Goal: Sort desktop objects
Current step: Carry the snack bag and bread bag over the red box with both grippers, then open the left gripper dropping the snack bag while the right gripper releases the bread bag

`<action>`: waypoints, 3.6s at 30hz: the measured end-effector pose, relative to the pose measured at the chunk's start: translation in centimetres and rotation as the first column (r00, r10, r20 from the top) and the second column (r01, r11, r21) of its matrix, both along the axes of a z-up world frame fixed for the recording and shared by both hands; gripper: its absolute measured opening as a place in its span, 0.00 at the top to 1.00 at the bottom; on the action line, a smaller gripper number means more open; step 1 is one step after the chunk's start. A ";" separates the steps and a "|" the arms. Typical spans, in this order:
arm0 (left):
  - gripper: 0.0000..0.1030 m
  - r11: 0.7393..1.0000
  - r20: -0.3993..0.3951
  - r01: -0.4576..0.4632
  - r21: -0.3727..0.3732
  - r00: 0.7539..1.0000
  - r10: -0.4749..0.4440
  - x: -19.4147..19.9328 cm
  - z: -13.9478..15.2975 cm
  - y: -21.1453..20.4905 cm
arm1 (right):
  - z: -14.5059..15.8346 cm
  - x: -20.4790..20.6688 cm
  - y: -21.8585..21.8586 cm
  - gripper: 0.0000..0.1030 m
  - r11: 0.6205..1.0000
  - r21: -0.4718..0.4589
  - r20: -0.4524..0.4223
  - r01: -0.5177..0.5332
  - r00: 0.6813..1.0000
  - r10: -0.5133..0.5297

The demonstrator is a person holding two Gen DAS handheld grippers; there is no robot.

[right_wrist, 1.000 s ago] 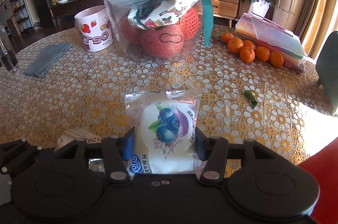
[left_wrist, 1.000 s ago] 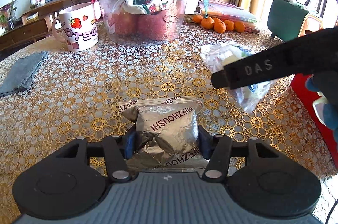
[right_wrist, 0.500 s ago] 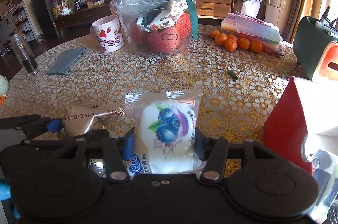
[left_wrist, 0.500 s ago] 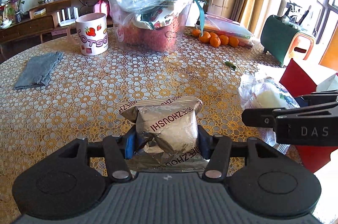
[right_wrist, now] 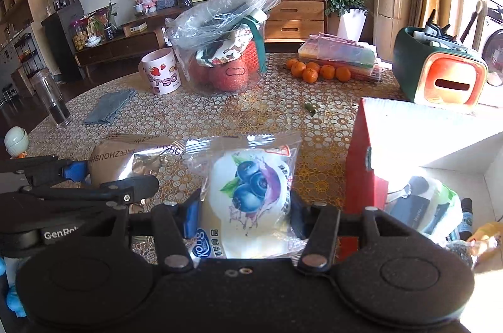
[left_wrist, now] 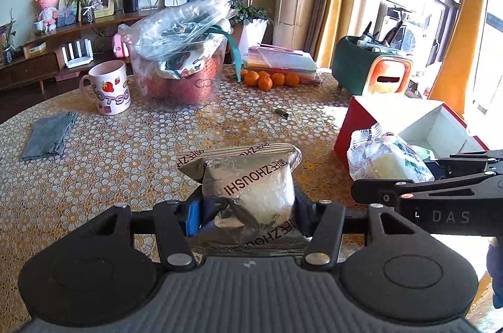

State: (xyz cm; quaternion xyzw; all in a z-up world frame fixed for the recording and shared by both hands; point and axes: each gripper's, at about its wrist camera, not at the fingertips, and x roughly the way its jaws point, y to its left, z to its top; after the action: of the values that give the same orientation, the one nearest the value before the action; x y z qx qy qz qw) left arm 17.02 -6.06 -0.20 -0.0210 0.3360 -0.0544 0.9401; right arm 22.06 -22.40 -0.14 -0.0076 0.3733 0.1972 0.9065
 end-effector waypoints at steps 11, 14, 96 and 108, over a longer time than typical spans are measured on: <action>0.46 0.995 0.030 0.104 0.014 0.994 -0.104 -2.1 1.8 -5.7 | 1.7 -4.0 -6.3 0.48 0.995 0.023 0.038 0.099 0.994 -0.100; 0.46 0.991 0.032 0.135 0.009 0.990 -0.136 -2.2 2.0 -7.4 | 2.0 -4.6 -8.0 0.48 0.992 0.026 0.044 0.126 0.991 -0.127; 0.32 0.909 -0.163 0.405 0.101 0.908 -0.386 12.1 -2.3 -24.3 | -3.5 6.3 -22.9 0.38 0.967 -0.103 -0.032 0.234 0.971 -0.239; 0.27 0.909 -0.106 0.408 0.092 0.911 -0.398 8.8 0.0 -23.1 | -0.8 3.2 -22.7 0.26 0.968 -0.076 0.027 0.238 0.971 -0.236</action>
State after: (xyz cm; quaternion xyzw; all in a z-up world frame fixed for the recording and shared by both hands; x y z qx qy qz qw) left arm 25.80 -29.13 -0.18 0.0991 0.3754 -0.2274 0.8930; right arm 25.25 -45.13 -0.94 -0.0005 0.3710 0.0725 0.9258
